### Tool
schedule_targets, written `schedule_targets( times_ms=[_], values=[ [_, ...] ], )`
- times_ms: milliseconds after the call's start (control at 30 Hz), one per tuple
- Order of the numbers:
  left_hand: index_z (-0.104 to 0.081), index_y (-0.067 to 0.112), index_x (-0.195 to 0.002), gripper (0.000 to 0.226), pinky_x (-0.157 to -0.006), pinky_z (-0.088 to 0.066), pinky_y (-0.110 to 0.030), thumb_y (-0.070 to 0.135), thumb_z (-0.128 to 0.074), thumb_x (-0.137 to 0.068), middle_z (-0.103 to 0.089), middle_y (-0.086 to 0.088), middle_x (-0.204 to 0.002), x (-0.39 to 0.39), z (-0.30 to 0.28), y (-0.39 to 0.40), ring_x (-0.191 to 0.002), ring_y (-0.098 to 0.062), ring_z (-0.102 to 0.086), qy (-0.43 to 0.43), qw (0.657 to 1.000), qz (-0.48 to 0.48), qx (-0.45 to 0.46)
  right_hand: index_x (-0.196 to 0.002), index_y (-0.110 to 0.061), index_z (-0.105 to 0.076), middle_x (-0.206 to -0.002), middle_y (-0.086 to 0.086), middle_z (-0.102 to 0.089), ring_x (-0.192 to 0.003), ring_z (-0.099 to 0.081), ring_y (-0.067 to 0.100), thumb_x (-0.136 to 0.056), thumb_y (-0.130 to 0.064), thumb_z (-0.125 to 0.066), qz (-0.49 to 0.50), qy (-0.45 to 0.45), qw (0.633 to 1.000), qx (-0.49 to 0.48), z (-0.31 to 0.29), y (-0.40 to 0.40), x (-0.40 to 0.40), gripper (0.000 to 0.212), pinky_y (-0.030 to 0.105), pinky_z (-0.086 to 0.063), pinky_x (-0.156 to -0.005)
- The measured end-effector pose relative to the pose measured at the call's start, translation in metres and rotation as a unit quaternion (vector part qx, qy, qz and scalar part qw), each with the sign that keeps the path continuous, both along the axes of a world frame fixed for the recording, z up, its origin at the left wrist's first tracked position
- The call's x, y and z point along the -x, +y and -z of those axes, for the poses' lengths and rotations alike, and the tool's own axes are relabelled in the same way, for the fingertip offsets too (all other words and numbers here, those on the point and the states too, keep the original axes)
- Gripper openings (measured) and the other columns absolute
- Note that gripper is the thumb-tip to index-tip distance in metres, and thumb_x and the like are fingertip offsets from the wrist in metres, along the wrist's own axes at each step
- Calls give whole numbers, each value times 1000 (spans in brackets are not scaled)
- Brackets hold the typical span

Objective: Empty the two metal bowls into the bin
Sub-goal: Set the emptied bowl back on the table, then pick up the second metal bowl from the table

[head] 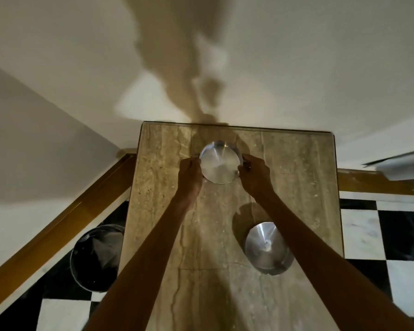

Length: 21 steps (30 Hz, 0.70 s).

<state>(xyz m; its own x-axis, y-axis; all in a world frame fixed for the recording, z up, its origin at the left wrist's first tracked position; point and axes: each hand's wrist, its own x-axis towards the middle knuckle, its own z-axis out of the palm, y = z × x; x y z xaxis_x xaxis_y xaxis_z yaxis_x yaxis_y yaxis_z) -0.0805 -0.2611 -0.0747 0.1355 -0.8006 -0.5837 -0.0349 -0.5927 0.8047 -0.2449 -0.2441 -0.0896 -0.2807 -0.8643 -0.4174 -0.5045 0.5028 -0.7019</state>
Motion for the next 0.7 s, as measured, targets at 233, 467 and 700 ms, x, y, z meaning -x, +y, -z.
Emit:
schedule_targets(
  times_ms=[233,467,700],
  values=[
    [-63,23,-120,21,-89,-59,-53,28,-49,-104,-65,-15,-121,10,6,67,-109,-30,-65,-29,995,-85,46,-125,-12,-65,-119,11,-68,-106,-66,21,-96,-8,-58,28,33,998,35,-21,85,46,30,33,-54,-93],
    [-65,13,-125,27,-78,-60,-34,24,-51,-105,-73,-11,-114,47,1,206,-107,-30,-70,44,991,-12,-124,-117,-9,-66,-103,3,-65,-90,-60,14,-94,-20,-65,-19,80,996,-46,-26,194,71,26,19,-43,-74],
    [-65,1,-123,28,-77,-59,-35,18,-54,-103,-72,-16,-117,59,-8,227,-102,-27,-70,97,968,-127,-196,-109,-3,-70,-94,12,-70,-80,-67,20,-94,-4,-60,81,68,994,-39,-24,221,45,18,24,-56,-69]
  ],
)
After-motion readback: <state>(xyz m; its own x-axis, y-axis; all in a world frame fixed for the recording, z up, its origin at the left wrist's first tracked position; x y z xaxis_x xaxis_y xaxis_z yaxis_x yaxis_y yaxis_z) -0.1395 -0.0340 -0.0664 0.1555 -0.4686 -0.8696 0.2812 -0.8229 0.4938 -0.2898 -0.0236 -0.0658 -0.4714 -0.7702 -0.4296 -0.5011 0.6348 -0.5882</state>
